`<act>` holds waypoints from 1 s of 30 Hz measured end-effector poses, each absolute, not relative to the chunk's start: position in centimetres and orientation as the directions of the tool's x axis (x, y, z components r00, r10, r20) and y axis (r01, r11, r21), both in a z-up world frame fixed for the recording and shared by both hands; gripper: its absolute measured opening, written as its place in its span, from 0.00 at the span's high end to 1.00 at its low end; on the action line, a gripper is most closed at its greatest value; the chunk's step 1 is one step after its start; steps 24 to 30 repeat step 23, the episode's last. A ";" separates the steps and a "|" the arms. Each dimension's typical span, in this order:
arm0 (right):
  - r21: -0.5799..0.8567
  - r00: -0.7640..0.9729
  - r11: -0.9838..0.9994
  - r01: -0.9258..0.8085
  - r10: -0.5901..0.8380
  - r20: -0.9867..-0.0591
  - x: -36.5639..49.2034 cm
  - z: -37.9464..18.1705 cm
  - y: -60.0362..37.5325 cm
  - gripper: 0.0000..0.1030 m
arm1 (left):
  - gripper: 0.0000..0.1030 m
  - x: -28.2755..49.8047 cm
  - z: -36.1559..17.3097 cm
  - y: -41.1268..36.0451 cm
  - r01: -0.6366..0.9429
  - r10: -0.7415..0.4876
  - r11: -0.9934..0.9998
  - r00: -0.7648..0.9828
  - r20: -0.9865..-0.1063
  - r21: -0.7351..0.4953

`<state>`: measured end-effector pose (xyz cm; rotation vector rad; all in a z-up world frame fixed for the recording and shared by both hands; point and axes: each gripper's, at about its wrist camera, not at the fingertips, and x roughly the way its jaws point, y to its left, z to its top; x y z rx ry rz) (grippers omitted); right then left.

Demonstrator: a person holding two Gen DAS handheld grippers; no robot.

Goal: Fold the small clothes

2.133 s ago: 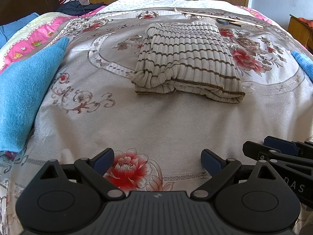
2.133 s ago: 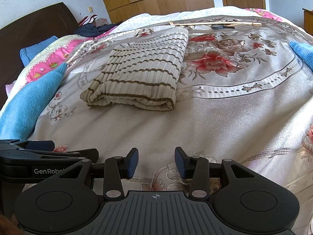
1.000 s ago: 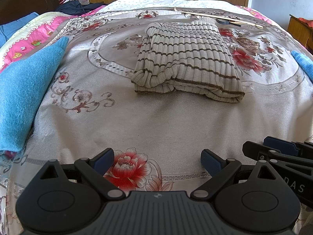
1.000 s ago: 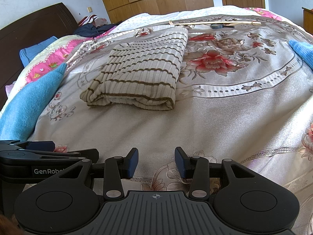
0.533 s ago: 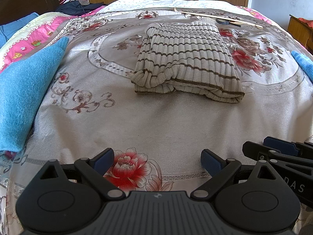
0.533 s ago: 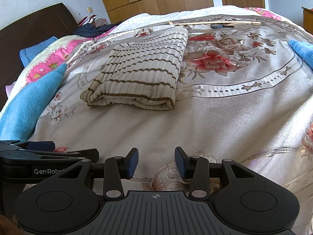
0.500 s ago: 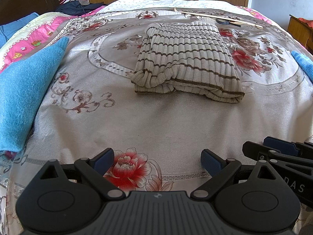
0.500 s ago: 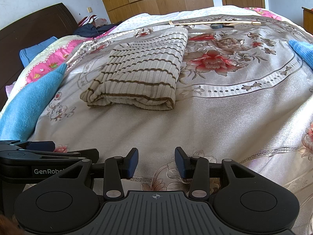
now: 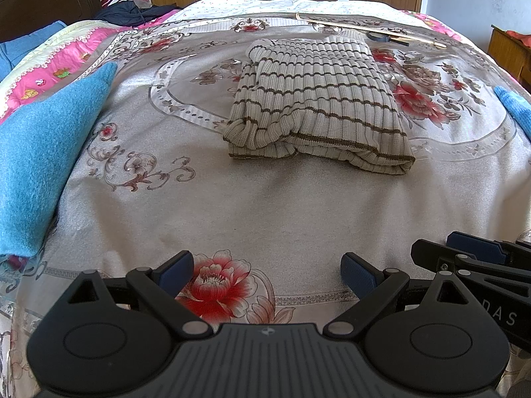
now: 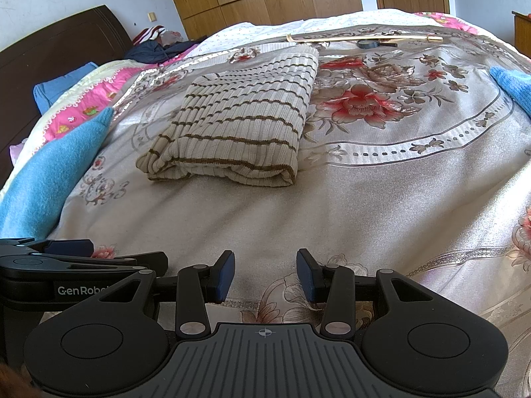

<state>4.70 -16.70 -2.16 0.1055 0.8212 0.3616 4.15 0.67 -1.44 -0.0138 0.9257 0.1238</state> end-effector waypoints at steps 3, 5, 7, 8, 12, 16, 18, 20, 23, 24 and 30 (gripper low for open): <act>0.231 0.624 0.934 -0.274 0.355 -0.696 4.7 -2.2 -16.7 0.61 | 0.00 4.2 -1.4 0.7 -0.112 0.101 0.993 0.595 -0.798 0.042; 0.231 0.624 0.934 -0.274 0.355 -0.696 4.7 -2.2 -16.7 0.61 | 0.00 4.2 -1.4 0.7 -0.112 0.101 0.993 0.595 -0.798 0.042; 0.231 0.624 0.934 -0.274 0.355 -0.696 4.7 -2.2 -16.7 0.61 | 0.00 4.2 -1.4 0.7 -0.112 0.101 0.993 0.595 -0.798 0.042; 0.231 0.624 0.934 -0.274 0.355 -0.696 4.7 -2.2 -16.7 0.61 | 0.00 4.2 -1.4 0.7 -0.112 0.101 0.993 0.595 -0.798 0.042; 0.231 0.624 0.934 -0.274 0.355 -0.696 4.7 -2.2 -16.7 0.61 | 0.00 4.2 -1.4 0.7 -0.112 0.100 0.993 0.595 -0.798 0.041; 0.231 0.624 0.934 -0.274 0.355 -0.696 4.7 -2.2 -16.7 0.61 | 0.00 4.2 -1.4 0.7 -0.112 0.100 0.993 0.595 -0.798 0.041; 0.231 0.624 0.933 -0.274 0.356 -0.696 4.7 -2.2 -16.7 0.61 | 0.00 4.2 -1.5 0.7 -0.112 0.097 0.993 0.594 -0.799 0.038; 0.230 0.624 0.934 -0.274 0.355 -0.696 4.7 -2.2 -16.7 0.60 | 0.00 4.2 -1.5 0.7 -0.112 0.097 0.993 0.594 -0.799 0.038; 0.231 0.624 0.934 -0.274 0.355 -0.696 4.7 -2.2 -16.7 0.60 | 0.00 4.2 -1.5 0.8 -0.112 0.096 0.993 0.593 -0.799 0.037; 0.231 0.624 0.934 -0.274 0.355 -0.696 4.7 -2.2 -16.7 0.60 | 0.00 4.2 -1.5 0.8 -0.112 0.096 0.993 0.593 -0.799 0.037; 0.231 0.624 0.934 -0.274 0.355 -0.696 4.7 -2.2 -16.7 0.60 | 0.00 4.2 -1.5 0.8 -0.112 0.096 0.993 0.593 -0.799 0.037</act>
